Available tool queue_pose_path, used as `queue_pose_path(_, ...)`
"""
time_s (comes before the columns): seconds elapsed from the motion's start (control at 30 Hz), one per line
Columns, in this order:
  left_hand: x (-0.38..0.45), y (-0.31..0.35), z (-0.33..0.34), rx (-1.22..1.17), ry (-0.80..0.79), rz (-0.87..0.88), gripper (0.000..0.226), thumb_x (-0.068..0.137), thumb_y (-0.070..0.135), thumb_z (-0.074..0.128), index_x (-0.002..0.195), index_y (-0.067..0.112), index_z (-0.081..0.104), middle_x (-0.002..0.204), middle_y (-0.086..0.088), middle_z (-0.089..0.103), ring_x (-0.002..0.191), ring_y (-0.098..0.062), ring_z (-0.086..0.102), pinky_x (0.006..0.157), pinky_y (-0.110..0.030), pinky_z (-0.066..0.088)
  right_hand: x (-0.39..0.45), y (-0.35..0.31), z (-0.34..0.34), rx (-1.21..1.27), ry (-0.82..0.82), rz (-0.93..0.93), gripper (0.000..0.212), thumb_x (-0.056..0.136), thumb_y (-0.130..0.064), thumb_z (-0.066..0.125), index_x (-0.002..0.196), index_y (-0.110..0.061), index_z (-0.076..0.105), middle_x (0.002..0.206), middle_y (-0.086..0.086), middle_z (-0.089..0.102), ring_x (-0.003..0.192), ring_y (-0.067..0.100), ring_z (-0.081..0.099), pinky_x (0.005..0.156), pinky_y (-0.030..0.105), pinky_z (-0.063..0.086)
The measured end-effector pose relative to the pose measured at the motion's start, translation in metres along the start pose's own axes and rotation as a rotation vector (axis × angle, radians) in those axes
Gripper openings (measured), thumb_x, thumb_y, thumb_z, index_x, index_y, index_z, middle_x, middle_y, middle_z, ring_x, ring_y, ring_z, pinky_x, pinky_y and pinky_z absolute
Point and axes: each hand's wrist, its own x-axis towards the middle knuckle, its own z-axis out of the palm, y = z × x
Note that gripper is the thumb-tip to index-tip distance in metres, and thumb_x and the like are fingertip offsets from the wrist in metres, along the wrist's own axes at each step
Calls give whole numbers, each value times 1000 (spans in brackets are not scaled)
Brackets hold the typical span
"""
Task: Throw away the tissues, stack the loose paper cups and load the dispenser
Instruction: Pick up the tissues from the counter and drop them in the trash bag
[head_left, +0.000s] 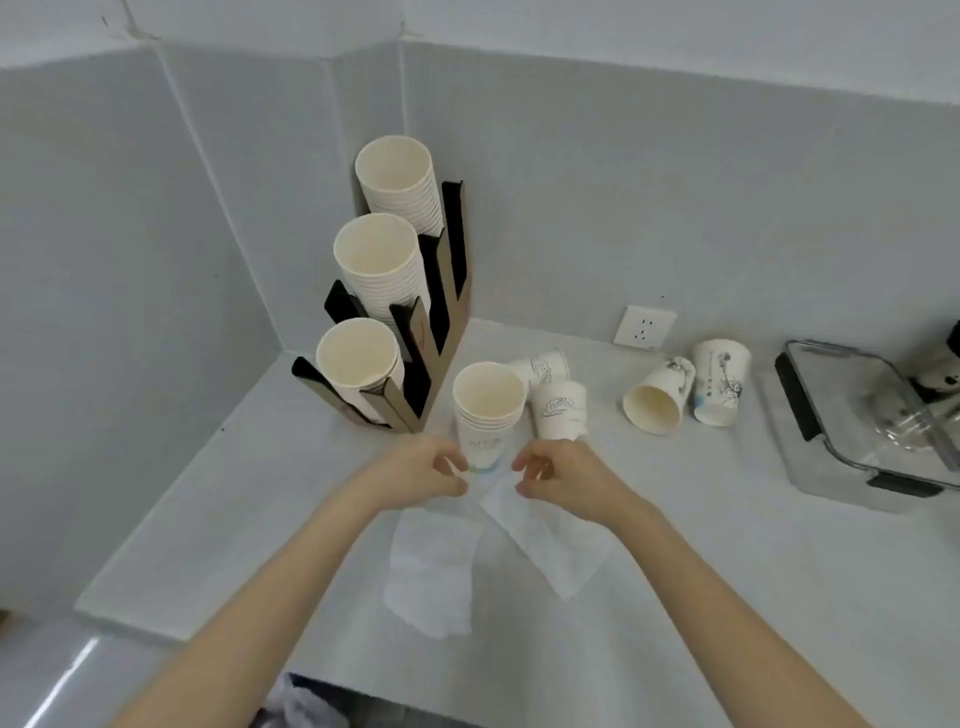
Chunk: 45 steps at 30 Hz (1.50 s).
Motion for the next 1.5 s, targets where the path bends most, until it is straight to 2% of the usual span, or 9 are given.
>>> queue_pose_path(0.27, 8, -53, 75, 216, 6, -117, 44, 82, 26, 58, 125, 23, 47, 134, -7, 44, 124, -27, 41, 100, -40, 40, 7, 45, 51, -427, -114, 121, 41, 89, -20, 47, 130, -21, 43, 134, 8, 47, 121, 28, 43, 94, 39, 39)
queue_pose_path(0.47, 2, -78, 121, 438, 96, -122, 47, 88, 18, 47, 133, 26, 37, 146, -5, 33, 131, -25, 35, 99, -40, 36, 1, 74, 85, -711, -82, 178, 60, 89, -13, 44, 141, -30, 20, 141, 8, 33, 120, 31, 38, 88, 41, 42)
queue_pose_path(0.6, -3, -93, 135, 376, 294, -38, 31, 75, 2, 60, 102, 16, 65, 116, -11, 64, 102, -32, 62, 75, -42, 49, 0, 74, 94, -606, 9, 112, 46, 87, -4, 44, 129, -24, 44, 125, 7, 50, 111, 27, 49, 76, 35, 45)
queue_pose_path(0.8, -27, -108, 126, 200, 365, -133, 22, 89, 6, 39, 103, 8, 56, 102, -14, 64, 90, -33, 60, 72, -39, 47, -6, 40, 112, -238, 61, -78, 30, 85, -2, 46, 106, -10, 65, 108, 12, 63, 96, 31, 61, 78, 36, 47)
queue_pose_path(1.0, -84, -151, 109, 35, 473, -169, 29, 84, -2, 40, 95, 6, 65, 98, -15, 66, 89, -34, 60, 77, -41, 49, -16, -18, 153, 11, -31, -146, 26, 83, 6, 50, 96, -5, 69, 103, 15, 64, 81, 16, 53, 71, 0, 35)
queue_pose_path(1.13, -137, -193, 107, -5, 455, -237, 33, 78, -8, 40, 84, 3, 70, 98, -16, 67, 90, -31, 60, 73, -28, 41, -37, -55, 200, 142, -90, -92, 26, 81, 6, 50, 91, -7, 71, 102, 10, 63, 76, 7, 53, 70, -1, 38)
queue_pose_path(1.27, -192, -245, 112, -69, 476, -317, 34, 76, -11, 39, 82, 0, 71, 100, -17, 69, 92, -33, 61, 75, -27, 40, -65, -82, 265, 219, -168, -16, 28, 80, -3, 53, 101, -13, 69, 113, 5, 61, 98, 16, 56, 85, 15, 41)
queue_pose_path(1.37, -216, -277, 122, -116, 463, -373, 32, 77, -9, 44, 92, 0, 70, 110, -17, 67, 100, -33, 60, 85, -27, 41, -79, -85, 308, 191, -248, 9, 42, 73, 0, 57, 113, -11, 62, 122, 6, 55, 112, 21, 53, 99, 31, 43)
queue_pose_path(1.5, -231, -321, 144, -142, 338, -462, 37, 75, -2, 56, 110, 5, 63, 128, -10, 55, 109, -28, 56, 87, -20, 37, -86, -76, 361, 140, -247, 68, 46, 73, 10, 49, 115, -6, 61, 123, 12, 56, 113, 24, 54, 101, 28, 42)
